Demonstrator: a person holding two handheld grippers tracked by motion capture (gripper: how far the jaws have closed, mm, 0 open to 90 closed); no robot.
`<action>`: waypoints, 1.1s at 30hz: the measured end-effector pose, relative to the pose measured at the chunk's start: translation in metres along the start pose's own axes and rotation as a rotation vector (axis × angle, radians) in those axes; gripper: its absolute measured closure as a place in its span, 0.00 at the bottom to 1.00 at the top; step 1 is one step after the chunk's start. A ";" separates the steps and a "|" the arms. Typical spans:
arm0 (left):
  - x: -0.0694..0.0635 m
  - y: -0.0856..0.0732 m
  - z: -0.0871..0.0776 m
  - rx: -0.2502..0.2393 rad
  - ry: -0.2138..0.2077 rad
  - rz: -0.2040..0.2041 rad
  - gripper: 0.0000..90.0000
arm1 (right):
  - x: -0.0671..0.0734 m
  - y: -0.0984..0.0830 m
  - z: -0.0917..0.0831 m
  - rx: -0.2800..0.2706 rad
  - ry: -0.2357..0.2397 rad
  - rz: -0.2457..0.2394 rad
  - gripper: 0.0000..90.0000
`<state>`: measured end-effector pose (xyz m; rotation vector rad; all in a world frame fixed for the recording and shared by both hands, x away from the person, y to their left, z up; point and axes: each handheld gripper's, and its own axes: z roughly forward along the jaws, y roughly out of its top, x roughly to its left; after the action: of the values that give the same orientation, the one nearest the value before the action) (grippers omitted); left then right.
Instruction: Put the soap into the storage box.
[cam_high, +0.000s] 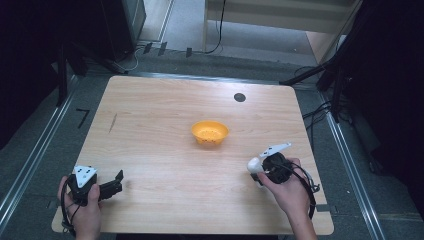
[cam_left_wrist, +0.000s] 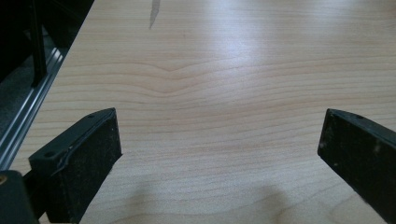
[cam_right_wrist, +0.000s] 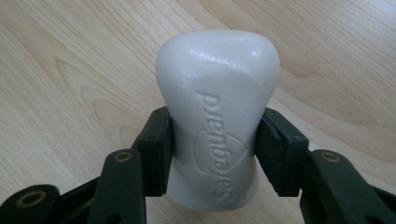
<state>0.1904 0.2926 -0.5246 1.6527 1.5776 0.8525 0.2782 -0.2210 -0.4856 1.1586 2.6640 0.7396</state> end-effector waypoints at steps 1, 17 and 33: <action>0.001 0.000 0.000 0.000 -0.007 -0.003 0.00 | 0.000 0.003 -0.001 -0.005 0.010 -0.019 0.57; -0.001 0.000 0.000 0.002 0.000 0.013 0.00 | -0.005 0.028 -0.010 -0.016 0.009 -0.149 0.57; -0.001 0.000 0.000 0.003 -0.006 0.012 0.00 | -0.011 0.058 -0.013 -0.027 0.040 -0.248 0.57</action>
<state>0.1900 0.2918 -0.5246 1.6669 1.5670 0.8514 0.3193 -0.2006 -0.4464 0.7938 2.7517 0.7583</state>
